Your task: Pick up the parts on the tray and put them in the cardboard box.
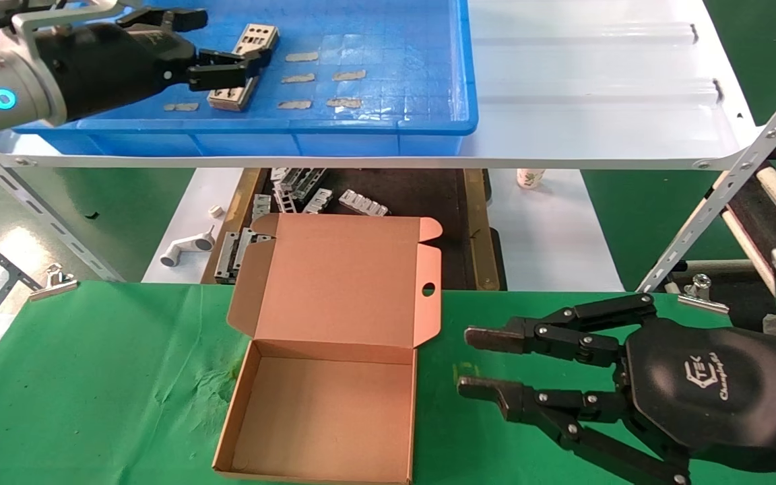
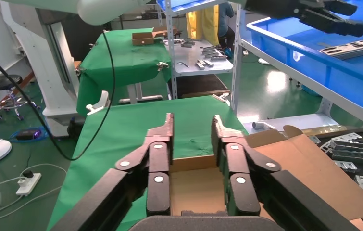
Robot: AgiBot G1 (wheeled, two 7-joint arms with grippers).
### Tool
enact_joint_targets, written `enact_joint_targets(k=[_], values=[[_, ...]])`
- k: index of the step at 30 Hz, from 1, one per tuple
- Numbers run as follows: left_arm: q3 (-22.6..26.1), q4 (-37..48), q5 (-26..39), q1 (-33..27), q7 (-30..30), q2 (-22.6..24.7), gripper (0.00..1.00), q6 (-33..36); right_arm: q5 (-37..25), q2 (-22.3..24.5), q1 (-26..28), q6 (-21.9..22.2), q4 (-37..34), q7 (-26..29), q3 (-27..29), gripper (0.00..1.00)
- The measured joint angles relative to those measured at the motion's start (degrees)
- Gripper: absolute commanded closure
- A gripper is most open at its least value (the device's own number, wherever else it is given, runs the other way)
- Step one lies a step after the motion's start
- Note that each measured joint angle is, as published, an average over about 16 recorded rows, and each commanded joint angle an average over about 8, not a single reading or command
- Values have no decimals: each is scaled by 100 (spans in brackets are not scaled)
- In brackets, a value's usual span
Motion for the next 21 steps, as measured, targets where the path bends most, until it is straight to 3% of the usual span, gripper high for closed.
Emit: enact_joint_targets(k=[7, 10, 13, 18, 21], values=[[241, 497, 491, -307, -259, 253, 0, -282, 2, 1, 1, 1, 0, -1, -3, 100], [292, 630, 593, -380, -348, 325, 5, -345, 3, 2, 1, 2, 0, -2, -4, 100], [329, 738, 661, -434, -448, 380, 23, -382, 3, 2, 1, 2, 0, -2, -5, 100], [365, 869, 723, -495, -631, 443, 73, -416, 5, 3, 1, 3, 0, -3, -7, 100], [380, 917, 748, -516, -731, 468, 93, -428, 5, 3, 2, 3, 0, -4, -8, 100]])
